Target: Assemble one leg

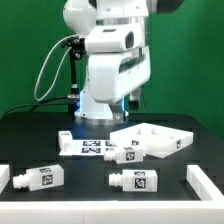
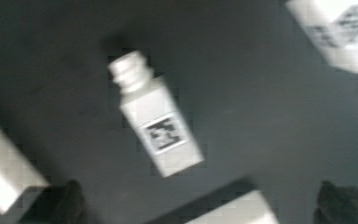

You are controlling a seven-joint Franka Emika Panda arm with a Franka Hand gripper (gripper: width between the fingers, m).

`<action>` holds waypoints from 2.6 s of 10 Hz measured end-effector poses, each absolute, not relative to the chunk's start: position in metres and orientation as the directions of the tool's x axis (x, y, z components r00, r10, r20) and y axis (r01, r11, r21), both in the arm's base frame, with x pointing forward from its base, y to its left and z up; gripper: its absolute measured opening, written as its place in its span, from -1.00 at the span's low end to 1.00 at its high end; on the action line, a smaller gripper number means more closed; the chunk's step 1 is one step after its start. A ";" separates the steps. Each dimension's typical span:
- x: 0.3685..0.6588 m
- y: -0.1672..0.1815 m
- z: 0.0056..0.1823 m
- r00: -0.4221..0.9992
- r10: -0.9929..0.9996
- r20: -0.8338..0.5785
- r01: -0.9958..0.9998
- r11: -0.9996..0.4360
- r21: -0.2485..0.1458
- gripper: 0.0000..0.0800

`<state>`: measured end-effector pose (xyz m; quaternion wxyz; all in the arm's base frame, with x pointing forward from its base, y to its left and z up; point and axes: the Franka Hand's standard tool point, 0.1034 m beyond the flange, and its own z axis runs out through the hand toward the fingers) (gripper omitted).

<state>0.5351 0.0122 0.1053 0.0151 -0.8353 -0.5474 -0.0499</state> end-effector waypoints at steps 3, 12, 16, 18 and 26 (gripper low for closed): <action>0.554 0.012 0.080 0.318 0.946 0.066 0.947 -0.320 0.028 0.62; 0.551 0.036 0.008 0.382 0.920 0.089 0.923 -0.385 0.013 0.62; 0.552 0.033 0.005 0.388 0.917 0.088 0.920 -0.391 0.010 -0.02; 0.551 0.033 0.005 0.389 0.917 0.088 0.920 -0.391 0.010 -0.35; 0.498 -0.088 0.083 0.539 0.841 0.040 0.839 -0.541 0.066 -0.35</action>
Offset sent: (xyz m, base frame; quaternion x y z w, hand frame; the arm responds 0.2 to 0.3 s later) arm 0.0000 0.0000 0.0000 0.0000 0.0000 0.0000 1.0000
